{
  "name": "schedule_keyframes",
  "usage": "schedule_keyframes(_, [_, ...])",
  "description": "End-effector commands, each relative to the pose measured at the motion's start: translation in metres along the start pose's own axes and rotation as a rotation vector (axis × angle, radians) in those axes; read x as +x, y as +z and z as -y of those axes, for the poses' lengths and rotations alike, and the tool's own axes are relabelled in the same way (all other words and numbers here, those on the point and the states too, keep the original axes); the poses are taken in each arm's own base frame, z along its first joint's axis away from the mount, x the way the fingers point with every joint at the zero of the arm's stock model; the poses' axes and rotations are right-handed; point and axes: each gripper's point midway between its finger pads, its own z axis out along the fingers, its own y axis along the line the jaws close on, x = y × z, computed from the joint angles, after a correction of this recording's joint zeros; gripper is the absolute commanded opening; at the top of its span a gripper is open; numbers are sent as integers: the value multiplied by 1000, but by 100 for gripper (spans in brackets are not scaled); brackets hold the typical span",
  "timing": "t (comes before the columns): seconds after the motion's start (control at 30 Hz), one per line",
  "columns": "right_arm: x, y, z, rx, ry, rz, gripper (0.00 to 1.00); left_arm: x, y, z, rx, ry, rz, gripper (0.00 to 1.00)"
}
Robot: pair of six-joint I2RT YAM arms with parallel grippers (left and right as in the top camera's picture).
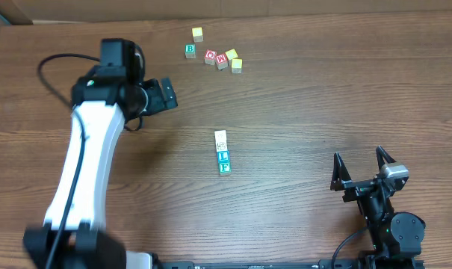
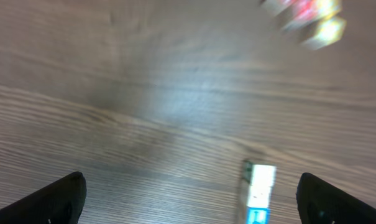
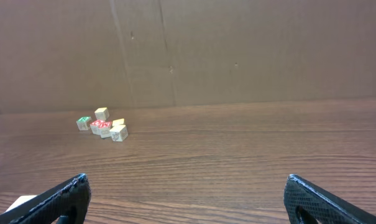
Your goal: Flip 4 blocks
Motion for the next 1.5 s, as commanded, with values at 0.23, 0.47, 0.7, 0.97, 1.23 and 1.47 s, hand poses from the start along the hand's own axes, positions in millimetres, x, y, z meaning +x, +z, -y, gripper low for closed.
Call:
schedule_keyframes(0.23, [2, 0, 3, 14, -4, 4, 100, 2, -176, 15, 159, 59, 455, 100])
schedule_keyframes(0.47, [2, 0, 3, 14, -4, 4, 100, 15, -213, 12, 186, 71, 549, 100])
schedule_keyframes(0.7, [2, 0, 3, 14, -4, 4, 100, 44, -192, 0, 138, 61, 407, 100])
schedule_keyframes(0.97, [2, 0, 3, 14, -4, 4, 100, 103, -156, -23, 56, 45, 165, 100])
schedule_keyframes(1.23, [2, 0, 3, 14, -4, 4, 100, 155, -109, -45, 9, 34, 16, 100])
schedule_keyframes(1.47, [2, 0, 3, 14, -4, 4, 100, 175, -77, -54, 17, 18, 37, 100])
